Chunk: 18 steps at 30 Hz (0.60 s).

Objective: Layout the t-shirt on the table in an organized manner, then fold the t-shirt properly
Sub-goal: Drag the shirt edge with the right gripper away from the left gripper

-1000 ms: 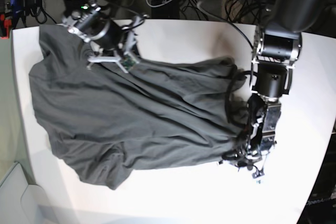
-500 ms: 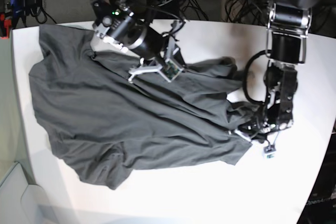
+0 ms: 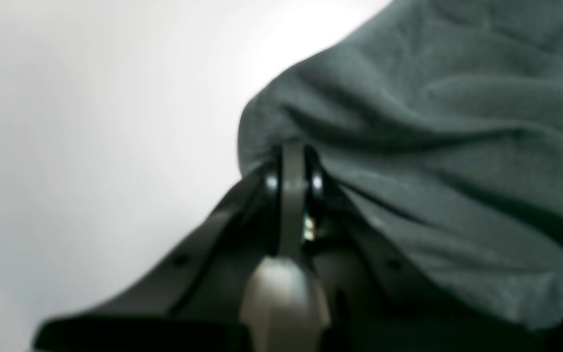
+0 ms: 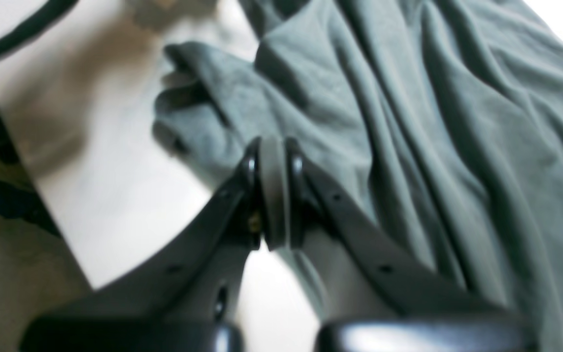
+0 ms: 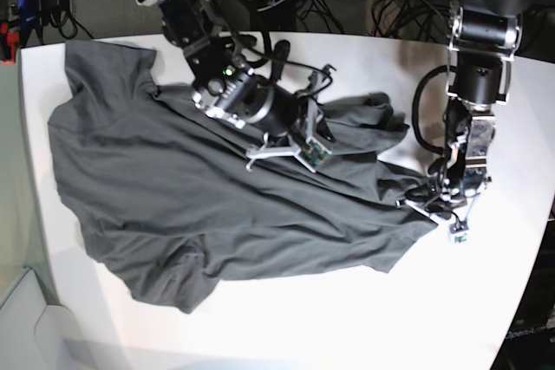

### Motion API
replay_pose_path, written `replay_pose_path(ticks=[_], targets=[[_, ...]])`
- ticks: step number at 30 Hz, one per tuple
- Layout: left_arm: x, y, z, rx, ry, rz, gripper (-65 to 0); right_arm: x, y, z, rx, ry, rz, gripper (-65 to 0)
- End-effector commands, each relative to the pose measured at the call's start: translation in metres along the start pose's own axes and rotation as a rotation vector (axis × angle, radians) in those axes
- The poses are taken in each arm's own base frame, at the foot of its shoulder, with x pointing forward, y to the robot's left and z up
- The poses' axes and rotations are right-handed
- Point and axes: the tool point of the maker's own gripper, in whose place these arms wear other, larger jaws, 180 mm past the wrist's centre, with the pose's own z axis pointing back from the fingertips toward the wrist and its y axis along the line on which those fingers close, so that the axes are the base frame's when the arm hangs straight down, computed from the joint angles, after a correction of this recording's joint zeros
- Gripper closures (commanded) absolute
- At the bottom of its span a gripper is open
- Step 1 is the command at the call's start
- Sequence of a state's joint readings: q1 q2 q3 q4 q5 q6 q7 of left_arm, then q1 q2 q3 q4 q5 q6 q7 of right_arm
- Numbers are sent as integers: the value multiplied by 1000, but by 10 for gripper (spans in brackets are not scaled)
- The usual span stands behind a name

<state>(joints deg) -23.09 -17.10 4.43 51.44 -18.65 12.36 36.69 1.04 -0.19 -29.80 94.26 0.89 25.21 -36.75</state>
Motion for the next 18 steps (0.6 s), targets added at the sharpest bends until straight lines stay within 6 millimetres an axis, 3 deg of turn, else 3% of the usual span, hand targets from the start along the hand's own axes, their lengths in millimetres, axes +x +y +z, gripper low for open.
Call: replay_pose_path(ticks=[1,4,8,12,14,16,18], targets=[[0,6,0,17,25,6,-2,17,-4,-4,-2,-50,1,-3],[0,9,-1,23,24,5,-2,19,-5,-20,13,-47,-17,-3],[2,10,-1,24,21,11,-2,5,6,-42,54,-25,-68,-3],[21,4,1,14,-10,16,-2,-11,22,-54,91,-5,-116,-3],[24,3,2,12,-14,17,-2,-21,41,-57,130,21,-116,-2],[43,0,4,6,-44,22,-2,-32,58,-59,164,50,-108,-1],[47,1,3,10,-41,30,-2,-44,72,-59,190,78,-113,0]])
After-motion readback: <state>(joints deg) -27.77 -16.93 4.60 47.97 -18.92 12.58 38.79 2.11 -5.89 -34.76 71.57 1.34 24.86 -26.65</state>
